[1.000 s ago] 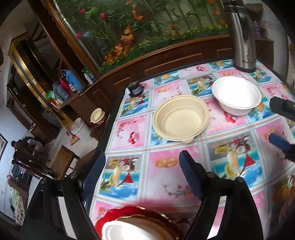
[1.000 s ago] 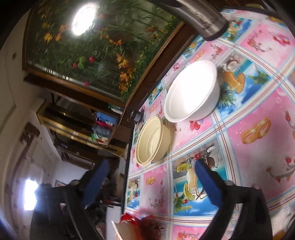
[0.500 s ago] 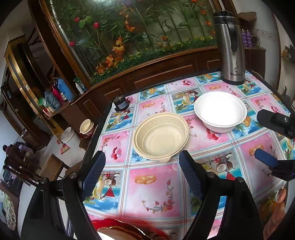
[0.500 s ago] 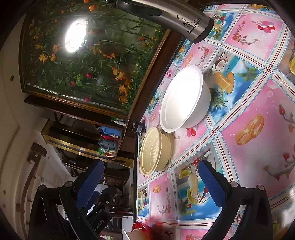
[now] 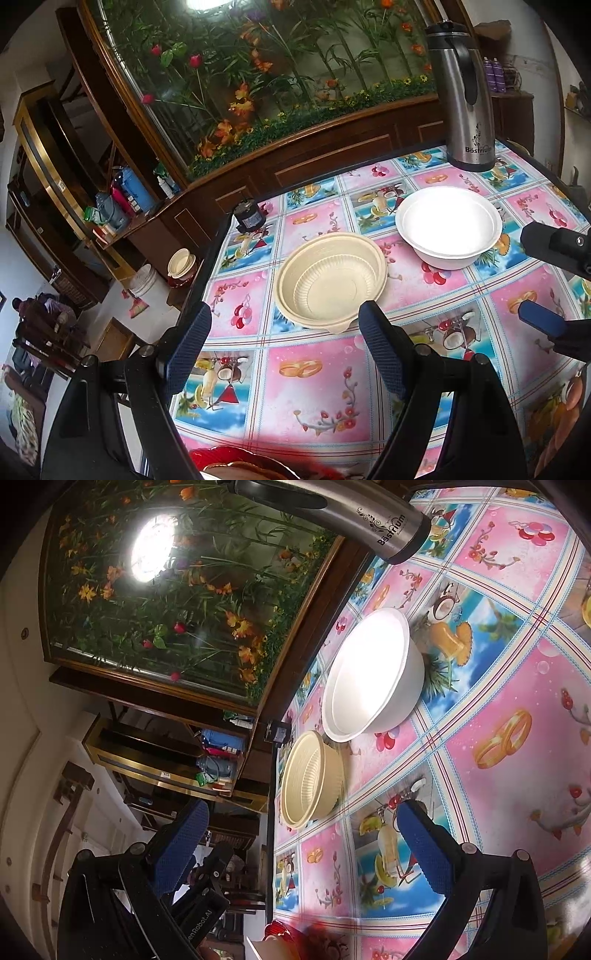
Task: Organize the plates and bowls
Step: 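Move the right tool across the table to the second tan plastic bowl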
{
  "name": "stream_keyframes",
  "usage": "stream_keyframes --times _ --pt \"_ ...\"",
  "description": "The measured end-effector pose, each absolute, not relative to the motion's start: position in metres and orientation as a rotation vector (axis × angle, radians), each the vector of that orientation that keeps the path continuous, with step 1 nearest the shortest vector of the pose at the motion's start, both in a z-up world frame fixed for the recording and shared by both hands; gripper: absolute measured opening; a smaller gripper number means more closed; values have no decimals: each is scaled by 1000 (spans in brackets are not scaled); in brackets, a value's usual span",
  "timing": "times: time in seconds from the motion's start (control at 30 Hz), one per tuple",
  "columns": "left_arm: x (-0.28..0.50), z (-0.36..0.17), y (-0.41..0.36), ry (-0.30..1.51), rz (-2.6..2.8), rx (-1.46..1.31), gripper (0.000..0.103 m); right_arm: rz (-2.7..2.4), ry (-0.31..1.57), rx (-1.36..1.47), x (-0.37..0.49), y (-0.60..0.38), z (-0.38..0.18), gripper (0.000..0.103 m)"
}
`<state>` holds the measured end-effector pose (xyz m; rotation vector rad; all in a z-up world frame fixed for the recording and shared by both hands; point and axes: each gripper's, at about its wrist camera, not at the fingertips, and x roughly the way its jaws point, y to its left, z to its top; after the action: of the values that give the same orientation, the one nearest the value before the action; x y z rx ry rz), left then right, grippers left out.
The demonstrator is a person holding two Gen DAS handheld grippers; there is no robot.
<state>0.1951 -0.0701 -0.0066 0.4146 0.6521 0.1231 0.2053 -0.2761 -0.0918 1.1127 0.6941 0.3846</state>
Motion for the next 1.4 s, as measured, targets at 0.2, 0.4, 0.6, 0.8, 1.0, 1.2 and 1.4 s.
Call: stream_keyframes --times 0.2,0.4,0.6,0.8,1.0,1.2,1.4 --pt "189 -3 -69 621 114 423 83 390 700 1090 206 -272 -91 102" --pt "185 1 -69 604 107 425 83 391 707 1081 207 -269 -91 102" --pt "183 1 -69 596 105 434 83 393 710 1084 207 -268 -92 102" --pt "182 2 -70 590 104 436 83 396 710 1084 207 -267 -92 102" --pt "181 3 -71 584 100 439 83 398 709 1087 207 -267 -92 102" --pt "180 3 -73 585 98 440 83 401 711 1089 207 -267 -92 102" --pt "190 -2 -66 645 70 432 83 395 713 1080 208 -266 -94 102"
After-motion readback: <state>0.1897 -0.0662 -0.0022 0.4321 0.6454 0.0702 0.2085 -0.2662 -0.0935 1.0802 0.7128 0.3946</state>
